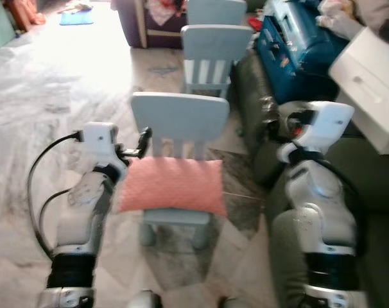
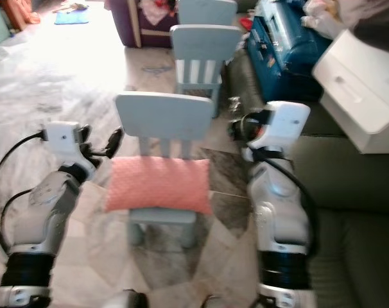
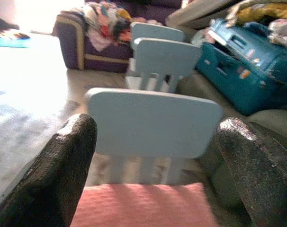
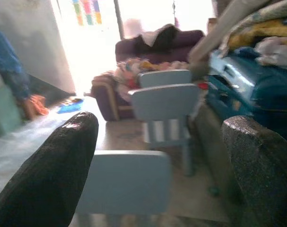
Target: Move the pillow to the sofa
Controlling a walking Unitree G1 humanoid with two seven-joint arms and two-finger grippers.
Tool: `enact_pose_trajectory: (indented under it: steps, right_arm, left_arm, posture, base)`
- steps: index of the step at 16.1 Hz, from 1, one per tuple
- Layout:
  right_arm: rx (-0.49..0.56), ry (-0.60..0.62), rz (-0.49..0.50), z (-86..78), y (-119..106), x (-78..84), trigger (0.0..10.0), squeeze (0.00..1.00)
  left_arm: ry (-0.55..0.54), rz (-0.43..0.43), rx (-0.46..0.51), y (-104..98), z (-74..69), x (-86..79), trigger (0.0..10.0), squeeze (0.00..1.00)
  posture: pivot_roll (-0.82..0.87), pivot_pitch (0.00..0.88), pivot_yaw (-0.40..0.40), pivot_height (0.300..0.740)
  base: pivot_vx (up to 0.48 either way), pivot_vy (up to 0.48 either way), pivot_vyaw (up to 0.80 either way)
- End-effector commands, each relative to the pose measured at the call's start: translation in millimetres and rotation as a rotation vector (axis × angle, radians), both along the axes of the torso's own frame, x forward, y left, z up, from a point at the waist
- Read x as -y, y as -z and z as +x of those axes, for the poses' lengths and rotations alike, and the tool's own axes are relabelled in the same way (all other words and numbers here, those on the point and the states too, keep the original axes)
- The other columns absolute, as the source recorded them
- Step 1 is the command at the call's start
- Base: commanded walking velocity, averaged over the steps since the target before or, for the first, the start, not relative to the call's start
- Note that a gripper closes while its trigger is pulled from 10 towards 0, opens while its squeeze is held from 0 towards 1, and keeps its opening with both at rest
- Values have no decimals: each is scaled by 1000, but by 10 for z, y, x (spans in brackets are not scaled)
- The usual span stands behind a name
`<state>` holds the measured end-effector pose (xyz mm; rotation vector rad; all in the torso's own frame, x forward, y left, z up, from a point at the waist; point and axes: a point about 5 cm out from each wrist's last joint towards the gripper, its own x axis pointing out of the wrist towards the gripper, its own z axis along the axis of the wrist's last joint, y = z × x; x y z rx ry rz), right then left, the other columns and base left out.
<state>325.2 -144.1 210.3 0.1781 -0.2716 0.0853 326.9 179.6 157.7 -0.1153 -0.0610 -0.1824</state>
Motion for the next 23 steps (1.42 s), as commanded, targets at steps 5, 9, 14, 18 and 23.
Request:
enact_pose_trajectory:
  steps: [5,9,14,18,23]
  right_arm:
    - [17,31,-7,3,-49,100,10000,0]
    - [21,35,-9,9,-55,99,10000,0]
    - [26,40,-7,17,-66,97,10000,0]
    - [37,35,-11,18,-91,78,10000,0]
    - [37,35,-11,18,-91,78,10000,0]
  left_arm:
    - [40,0,34,-56,-10,77,10000,0]
    - [47,11,38,-73,-3,98,10000,0]
    - [51,13,54,-95,12,94,10000,0]
    - [70,-19,70,-116,-4,120,10000,0]
    - [70,-19,70,-116,-4,120,10000,0]
  posture:
    - [-80,124,-9,740]
    - [-81,118,-7,740]
    - [-78,121,-8,740]
    - [-79,121,-11,740]
    - [-79,121,-11,740]
  base:
    - [0,192,0]
    - [0,0,0]
    - [0,0,0]
    - [205,0,0]
    - [277,0,0]
